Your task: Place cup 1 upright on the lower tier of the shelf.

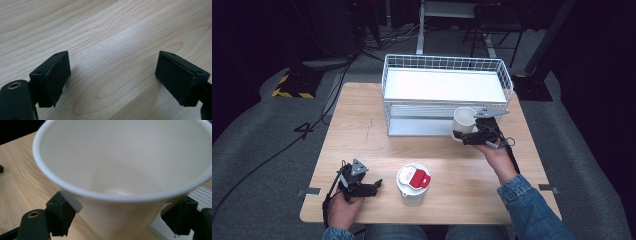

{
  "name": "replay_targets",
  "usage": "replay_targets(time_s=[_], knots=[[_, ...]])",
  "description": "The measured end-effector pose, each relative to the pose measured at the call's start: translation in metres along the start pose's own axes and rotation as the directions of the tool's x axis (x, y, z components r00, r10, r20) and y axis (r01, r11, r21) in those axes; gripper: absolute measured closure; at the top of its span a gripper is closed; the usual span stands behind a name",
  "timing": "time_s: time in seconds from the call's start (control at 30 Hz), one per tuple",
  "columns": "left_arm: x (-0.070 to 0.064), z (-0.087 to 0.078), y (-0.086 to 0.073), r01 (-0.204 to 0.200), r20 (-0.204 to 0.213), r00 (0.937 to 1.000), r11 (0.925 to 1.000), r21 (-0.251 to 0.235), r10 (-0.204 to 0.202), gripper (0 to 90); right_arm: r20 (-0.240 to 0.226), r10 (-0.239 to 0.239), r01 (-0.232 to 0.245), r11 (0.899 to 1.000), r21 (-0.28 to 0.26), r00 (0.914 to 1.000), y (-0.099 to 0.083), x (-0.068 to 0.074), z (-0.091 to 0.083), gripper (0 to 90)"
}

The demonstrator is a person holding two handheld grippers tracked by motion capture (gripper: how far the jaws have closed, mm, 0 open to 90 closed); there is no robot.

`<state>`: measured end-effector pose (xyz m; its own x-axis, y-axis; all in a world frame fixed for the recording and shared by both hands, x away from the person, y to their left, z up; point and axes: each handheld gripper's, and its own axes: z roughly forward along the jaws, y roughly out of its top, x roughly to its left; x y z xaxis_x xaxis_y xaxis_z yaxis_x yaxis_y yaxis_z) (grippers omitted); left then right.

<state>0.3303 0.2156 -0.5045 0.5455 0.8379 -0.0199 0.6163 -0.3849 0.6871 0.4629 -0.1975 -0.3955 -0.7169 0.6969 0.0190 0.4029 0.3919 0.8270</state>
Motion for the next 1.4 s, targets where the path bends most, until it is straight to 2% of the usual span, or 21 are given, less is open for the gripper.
replay_targets(time_s=[0.1, 0.23, 0.87, 1.23, 1.3, 1.37, 1.4], knots=[[0.0, 0.0, 0.0, 0.0, 0.001, 1.0, 1.0, 0.0, 0.0, 13.5, 0.019, -0.002, 0.002, 1.0, 0.01, 0.9998, 0.008, -0.002, 0.008, 22.7], [0.0, 0.0, 0.0, 0.002, 0.002, 1.0, 1.0, -0.001, -0.002, 13.5, 0.016, 0.003, -0.003, 1.0, 0.019, 0.9999, 0.011, -0.002, 0.014, 22.7], [0.0, 0.0, 0.0, 0.0, 0.001, 1.0, 1.0, 0.0, 0.0, 13.5, 0.023, -0.017, 0.016, 0.999, 0.04, 0.9996, 0.012, 0.003, 0.035, 22.8], [0.0, 0.0, 0.0, -0.002, -0.001, 1.0, 1.0, 0.0, 0.002, 13.5, 0.054, -0.004, 0.002, 0.999, 0.039, 0.9985, 0.01, 0.002, 0.054, 22.8], [0.0, 0.0, 0.0, -0.002, -0.001, 1.0, 1.0, 0.0, 0.002, 13.5, 0.061, 0.009, -0.012, 0.999, 0.038, 0.9981, 0.01, 0.002, 0.059, 22.8], [0.0, 0.0, 0.0, -0.002, 0.0, 1.0, 1.0, 0.001, 0.002, 13.5, 0.105, 0.032, -0.036, 0.999, 0.032, 0.9939, 0.009, 0.003, 0.065, 22.8], [0.0, 0.0, 0.0, -0.002, 0.0, 1.0, 1.0, 0.001, 0.002, 13.5, 0.105, 0.032, -0.036, 0.999, 0.032, 0.9939, 0.009, 0.003, 0.065, 22.8]])
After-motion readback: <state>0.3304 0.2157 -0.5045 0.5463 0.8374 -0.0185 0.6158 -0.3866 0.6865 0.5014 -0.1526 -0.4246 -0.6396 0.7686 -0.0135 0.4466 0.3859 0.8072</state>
